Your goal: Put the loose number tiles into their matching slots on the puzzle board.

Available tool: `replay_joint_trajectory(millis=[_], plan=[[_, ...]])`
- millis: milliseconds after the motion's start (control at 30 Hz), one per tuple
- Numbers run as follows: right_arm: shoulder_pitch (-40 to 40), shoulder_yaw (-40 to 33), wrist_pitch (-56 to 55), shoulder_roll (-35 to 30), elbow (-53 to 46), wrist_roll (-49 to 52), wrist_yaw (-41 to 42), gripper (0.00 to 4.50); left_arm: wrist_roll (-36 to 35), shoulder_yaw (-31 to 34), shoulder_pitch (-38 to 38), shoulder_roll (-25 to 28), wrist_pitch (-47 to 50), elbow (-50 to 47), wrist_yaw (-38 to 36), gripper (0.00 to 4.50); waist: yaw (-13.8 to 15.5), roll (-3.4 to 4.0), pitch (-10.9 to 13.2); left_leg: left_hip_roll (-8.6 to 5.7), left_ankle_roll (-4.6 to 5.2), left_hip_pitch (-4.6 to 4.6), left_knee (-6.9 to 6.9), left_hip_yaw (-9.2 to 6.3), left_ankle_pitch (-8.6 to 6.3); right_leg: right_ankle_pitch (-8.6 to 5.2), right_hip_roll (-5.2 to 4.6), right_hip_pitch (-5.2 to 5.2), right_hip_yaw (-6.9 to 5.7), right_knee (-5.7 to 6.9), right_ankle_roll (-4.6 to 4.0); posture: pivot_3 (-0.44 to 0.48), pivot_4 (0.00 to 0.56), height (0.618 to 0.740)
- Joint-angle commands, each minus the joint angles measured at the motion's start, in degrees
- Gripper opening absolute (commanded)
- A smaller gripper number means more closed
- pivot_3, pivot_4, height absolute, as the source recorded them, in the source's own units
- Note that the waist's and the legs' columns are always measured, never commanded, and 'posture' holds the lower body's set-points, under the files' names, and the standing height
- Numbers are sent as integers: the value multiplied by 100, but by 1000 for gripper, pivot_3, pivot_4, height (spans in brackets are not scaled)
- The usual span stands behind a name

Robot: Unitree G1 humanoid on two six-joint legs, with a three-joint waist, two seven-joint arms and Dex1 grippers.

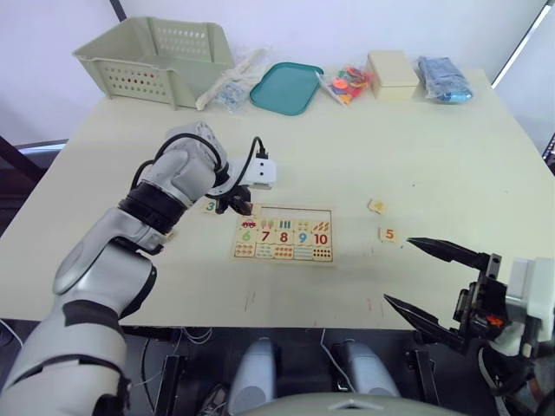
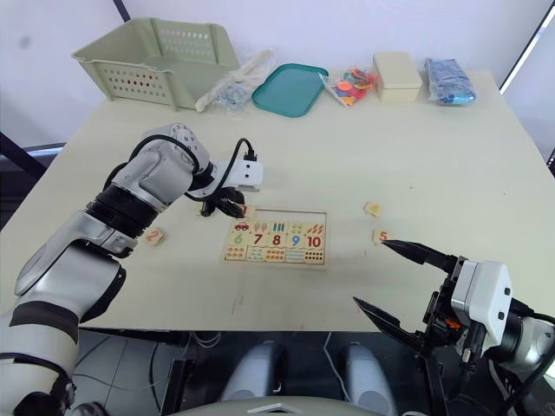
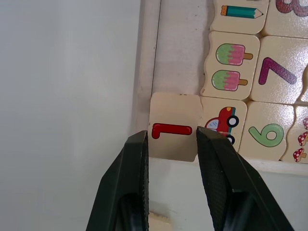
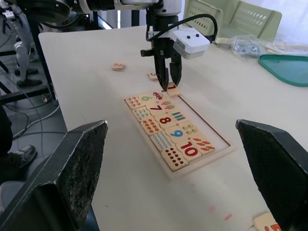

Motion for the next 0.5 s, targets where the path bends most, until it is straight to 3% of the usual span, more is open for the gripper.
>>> replay_joint_trajectory(millis=[33,500], plan=[[32,-94,-49,-32,-236,105,-69,4500,96,168,-66,31,-83,-29,-21,961,0,0,0,0,0,0,0,0,0,0,0,0,0,0,0,0,150,740],[41,-43,-13,-60,-321,122,-213,4500,206,184,-25,-35,-263,86,4,961,2,0,0,0,0,0,0,0,0,0,0,0,0,0,0,0,150,740]])
